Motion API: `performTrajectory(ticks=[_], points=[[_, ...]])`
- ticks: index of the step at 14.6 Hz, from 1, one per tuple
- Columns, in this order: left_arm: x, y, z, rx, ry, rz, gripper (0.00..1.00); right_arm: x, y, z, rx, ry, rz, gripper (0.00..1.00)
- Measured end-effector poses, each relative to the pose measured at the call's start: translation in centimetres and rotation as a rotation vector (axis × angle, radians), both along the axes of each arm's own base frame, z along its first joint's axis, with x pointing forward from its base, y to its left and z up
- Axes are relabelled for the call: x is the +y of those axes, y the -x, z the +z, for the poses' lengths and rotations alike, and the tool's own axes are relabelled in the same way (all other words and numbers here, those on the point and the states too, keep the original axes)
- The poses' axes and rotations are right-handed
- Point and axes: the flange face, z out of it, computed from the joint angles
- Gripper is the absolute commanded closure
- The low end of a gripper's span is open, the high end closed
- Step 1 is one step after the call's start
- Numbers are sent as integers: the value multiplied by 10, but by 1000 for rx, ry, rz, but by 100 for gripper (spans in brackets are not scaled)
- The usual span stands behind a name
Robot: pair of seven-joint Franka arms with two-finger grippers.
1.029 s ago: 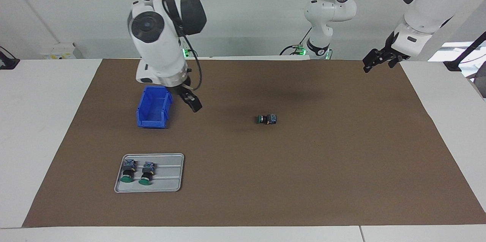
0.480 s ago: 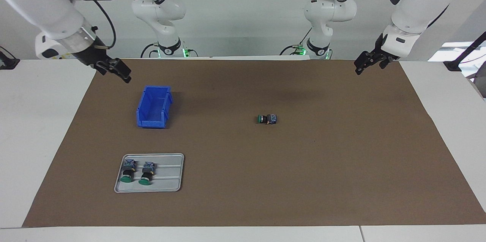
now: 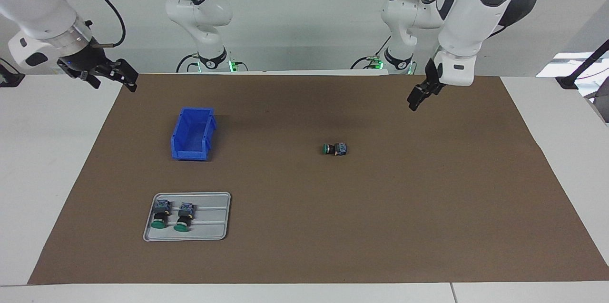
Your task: Place and press button with both arms
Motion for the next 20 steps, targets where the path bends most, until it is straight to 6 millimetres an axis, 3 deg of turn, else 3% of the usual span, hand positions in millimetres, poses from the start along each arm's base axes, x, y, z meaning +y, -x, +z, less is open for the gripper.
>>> performTrajectory(ticks=[4, 8, 14, 17, 20], points=[[-53, -10, -45, 13, 55, 286, 0, 5, -1, -3, 3, 2, 20, 1], [-105, -14, -95, 3, 59, 521, 0, -3, 3, -10, 20, -2, 18, 1], [-173, 9, -166, 35, 8, 694, 0, 7, 3, -10, 22, -3, 37, 1], [-188, 12, -193, 31, 5, 713, 1, 7, 3, -10, 22, -3, 36, 1], [-189, 11, -205, 34, -3, 745, 1, 7, 3, -10, 22, -3, 36, 1]])
